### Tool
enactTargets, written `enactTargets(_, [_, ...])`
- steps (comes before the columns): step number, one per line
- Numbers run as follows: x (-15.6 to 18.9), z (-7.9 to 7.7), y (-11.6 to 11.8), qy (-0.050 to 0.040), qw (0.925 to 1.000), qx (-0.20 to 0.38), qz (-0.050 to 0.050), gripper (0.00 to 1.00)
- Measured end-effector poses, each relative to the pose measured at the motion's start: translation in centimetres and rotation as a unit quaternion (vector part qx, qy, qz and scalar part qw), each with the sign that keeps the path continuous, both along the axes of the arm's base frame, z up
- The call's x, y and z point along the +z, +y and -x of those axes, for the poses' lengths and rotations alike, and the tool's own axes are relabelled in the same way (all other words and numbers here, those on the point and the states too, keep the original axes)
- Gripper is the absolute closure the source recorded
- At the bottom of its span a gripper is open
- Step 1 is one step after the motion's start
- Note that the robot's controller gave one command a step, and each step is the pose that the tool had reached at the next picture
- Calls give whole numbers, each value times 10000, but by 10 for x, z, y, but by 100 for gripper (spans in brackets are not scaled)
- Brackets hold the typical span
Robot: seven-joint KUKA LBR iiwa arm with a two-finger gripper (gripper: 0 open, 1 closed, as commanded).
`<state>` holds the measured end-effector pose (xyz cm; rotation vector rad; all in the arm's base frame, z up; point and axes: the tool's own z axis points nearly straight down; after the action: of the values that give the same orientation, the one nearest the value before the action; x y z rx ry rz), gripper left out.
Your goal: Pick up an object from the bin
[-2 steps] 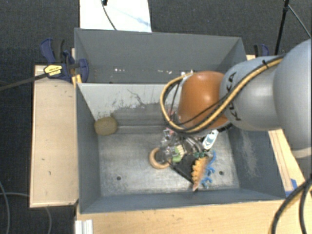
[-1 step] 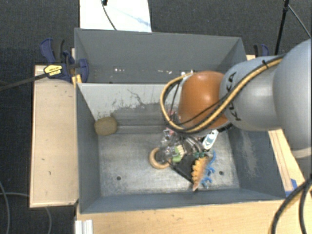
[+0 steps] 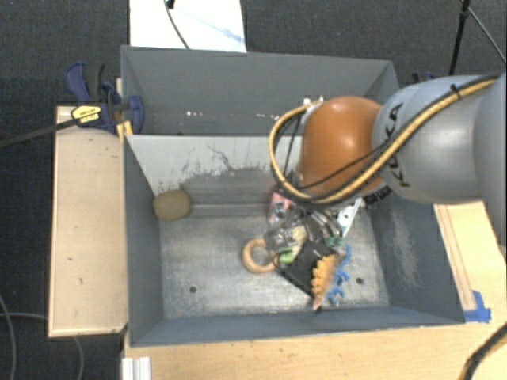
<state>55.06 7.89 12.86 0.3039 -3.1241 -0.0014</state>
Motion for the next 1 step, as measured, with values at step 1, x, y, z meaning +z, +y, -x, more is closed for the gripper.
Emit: enactTargets(1, [24, -5, 0, -56, 9999, -88, -7, 100])
